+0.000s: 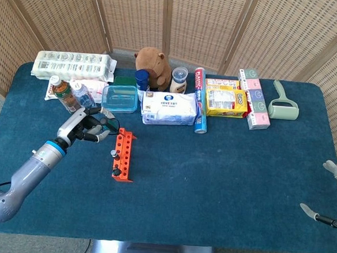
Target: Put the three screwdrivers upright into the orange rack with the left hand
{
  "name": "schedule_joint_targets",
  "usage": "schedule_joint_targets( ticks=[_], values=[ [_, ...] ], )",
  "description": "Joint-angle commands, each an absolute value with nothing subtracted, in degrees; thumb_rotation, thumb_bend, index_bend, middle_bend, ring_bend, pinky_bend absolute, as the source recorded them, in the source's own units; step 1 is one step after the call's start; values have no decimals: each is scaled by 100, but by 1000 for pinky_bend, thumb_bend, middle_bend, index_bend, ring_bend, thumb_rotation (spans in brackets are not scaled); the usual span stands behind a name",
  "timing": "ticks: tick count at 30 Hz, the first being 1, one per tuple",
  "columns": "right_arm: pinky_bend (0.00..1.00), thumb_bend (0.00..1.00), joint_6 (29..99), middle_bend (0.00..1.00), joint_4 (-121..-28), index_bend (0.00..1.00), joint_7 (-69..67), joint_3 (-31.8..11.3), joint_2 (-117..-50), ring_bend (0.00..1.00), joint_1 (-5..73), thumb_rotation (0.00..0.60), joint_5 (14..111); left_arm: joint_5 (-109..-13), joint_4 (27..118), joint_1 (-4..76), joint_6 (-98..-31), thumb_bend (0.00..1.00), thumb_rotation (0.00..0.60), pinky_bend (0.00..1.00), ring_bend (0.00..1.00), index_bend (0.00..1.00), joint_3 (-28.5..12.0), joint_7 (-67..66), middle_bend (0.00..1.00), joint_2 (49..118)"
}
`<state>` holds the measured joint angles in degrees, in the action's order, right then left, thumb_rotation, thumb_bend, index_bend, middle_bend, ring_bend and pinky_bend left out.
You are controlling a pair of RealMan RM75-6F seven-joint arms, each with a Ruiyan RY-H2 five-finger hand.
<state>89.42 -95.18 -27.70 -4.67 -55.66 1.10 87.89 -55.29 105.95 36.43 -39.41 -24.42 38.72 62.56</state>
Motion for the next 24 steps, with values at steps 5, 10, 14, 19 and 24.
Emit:
schedule_joint_targets(
  ticks=[5, 10, 14, 19, 24],
  values=[
    [23, 44, 8944, 168, -9520, 67, -2760, -463, -5568, 87, 111, 600, 8801, -5632, 10790, 3551, -3937, 493, 600, 950, 976, 578, -2494, 3966, 943, 6064],
    [23, 44, 8942, 169, -9527, 67, -2746, -463, -5569, 87, 112, 600, 8800, -5782, 10888, 3471, -3910, 492, 600, 951, 976, 578, -2479, 4056, 943, 5964],
    [22, 44, 8951, 169, -9527, 67, -2738, -461, -5571, 87, 109, 600, 8808, -5844, 10908, 3443, -3924, 492, 600, 950, 976, 577, -2422, 4020, 943, 5930],
    [23, 44, 8943, 169, -9532, 67, -2737, -458, -5572, 87, 113, 600, 8810, -5830, 10841, 3458, -3953, 492, 600, 951, 976, 577, -2407, 4013, 943, 5948],
    [23, 44, 8943, 169, -9531, 67, -2734, -461, -5572, 87, 112, 600, 8802, -5773, 10763, 3487, -3961, 492, 600, 950, 977, 577, -2408, 4046, 943, 6000]
  ],
)
